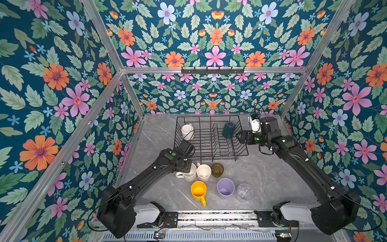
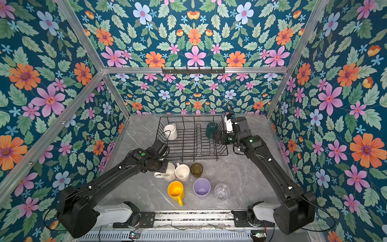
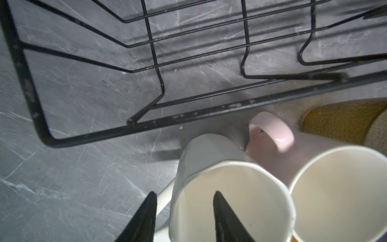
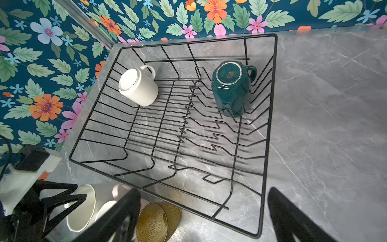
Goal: Load cups into a dish rack
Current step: Pick up the cup from the center of the table.
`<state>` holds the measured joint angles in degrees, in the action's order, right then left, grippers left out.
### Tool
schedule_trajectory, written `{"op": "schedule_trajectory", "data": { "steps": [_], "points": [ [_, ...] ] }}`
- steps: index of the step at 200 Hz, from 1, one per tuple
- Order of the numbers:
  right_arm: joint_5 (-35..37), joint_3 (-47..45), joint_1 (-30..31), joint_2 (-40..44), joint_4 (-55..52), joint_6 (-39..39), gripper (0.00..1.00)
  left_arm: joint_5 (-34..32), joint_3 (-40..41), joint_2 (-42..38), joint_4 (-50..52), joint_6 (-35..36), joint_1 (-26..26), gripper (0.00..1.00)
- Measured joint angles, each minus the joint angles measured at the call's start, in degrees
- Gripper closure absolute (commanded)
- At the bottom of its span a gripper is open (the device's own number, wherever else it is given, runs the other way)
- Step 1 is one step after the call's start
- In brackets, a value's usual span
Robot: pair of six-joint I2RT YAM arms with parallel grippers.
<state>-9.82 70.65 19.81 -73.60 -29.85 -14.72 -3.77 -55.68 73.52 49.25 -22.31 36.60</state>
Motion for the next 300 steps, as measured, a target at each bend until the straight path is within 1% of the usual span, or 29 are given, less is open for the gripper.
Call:
{"op": "schedule_trajectory", "data": {
  "steps": [53, 96, 126, 156, 188, 215, 300],
  "points": [
    [0.26, -0.33, 0.00, 0.04, 0.00, 0.20, 0.06, -0.11, 0.37, 2.16, -2.16, -0.04, 0.09, 0.57],
    [0.44, -0.74, 0.00, 0.02, 0.02, 0.42, 0.06, 0.22, 0.98, 3.43, -3.02, -0.04, 0.11, 0.63],
    [0.44, -0.87, 0.00, -0.24, 0.02, 0.42, 0.06, 0.42, 1.25, 3.48, -2.93, -0.11, 0.09, 0.74],
    [0.39, -0.85, 0.00, -0.61, 0.04, 0.42, 0.06, 0.17, 1.25, 3.34, -2.43, -0.26, 0.09, 0.80],
    [0.26, -0.85, 0.00, -0.90, 0.07, 0.44, 0.06, 0.94, 1.16, 2.60, -1.36, -0.76, 0.11, 0.93],
    [-0.07, -0.85, 0.00, -0.96, 0.35, 0.44, 0.06, 0.92, 0.85, 1.88, -0.79, -0.90, 0.22, 1.00],
    [-1.29, -0.61, 0.00, -1.49, 0.50, 0.42, 0.06, -0.07, -0.90, -1.86, 3.26, -1.25, 0.17, 1.00]
  ]
}}
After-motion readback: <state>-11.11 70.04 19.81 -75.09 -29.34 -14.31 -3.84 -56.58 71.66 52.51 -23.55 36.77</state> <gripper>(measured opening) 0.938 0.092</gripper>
